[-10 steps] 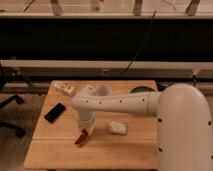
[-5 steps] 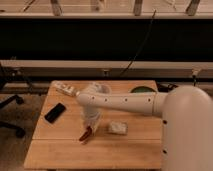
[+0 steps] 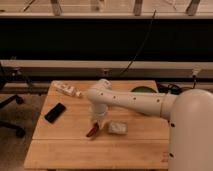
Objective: Drag the pepper across the table
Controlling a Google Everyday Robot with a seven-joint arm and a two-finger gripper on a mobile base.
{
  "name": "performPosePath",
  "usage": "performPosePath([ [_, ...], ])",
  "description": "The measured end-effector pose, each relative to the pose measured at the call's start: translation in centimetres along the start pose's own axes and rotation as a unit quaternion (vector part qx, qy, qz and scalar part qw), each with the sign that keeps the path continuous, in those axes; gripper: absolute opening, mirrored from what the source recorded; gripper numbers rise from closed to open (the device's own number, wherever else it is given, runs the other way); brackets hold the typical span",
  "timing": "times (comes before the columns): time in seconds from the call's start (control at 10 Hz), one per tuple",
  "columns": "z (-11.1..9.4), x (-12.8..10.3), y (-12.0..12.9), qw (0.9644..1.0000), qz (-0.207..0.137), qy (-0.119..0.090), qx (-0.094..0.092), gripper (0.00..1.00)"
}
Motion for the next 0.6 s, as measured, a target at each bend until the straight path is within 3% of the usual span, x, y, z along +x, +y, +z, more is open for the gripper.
performPosePath([
  [0.6,-0.8,2.9,2.6,0.9997,0.022,-0.001,0.001,0.00],
])
